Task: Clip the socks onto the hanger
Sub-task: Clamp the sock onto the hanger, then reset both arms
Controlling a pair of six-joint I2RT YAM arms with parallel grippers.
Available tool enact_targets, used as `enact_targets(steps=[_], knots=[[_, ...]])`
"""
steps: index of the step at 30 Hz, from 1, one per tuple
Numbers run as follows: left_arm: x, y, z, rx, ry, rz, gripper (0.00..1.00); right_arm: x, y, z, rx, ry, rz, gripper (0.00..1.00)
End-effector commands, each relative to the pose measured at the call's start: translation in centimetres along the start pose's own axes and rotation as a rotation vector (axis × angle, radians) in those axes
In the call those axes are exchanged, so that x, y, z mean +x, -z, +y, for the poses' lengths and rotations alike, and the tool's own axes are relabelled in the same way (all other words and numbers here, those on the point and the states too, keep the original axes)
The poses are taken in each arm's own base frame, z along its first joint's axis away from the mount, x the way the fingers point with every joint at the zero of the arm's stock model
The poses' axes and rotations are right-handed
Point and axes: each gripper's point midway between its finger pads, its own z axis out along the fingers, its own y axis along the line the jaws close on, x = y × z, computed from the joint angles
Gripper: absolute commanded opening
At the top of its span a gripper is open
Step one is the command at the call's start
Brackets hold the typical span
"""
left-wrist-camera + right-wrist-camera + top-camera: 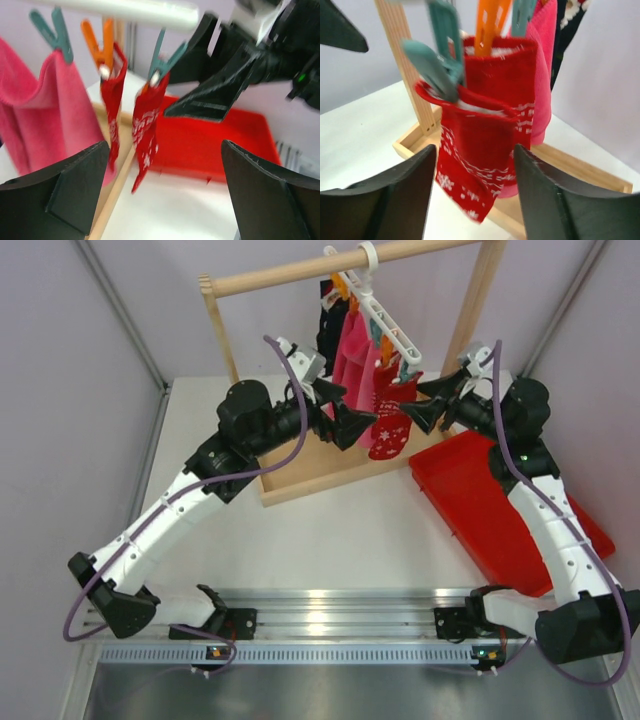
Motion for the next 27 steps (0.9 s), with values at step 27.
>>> enact_targets(steps=[27], knots=[[6.6, 26.1, 14.2, -0.763, -0.179, 0.450, 0.98, 4.2, 14.6, 1.6, 0.452, 0.071, 0.210, 1.00]])
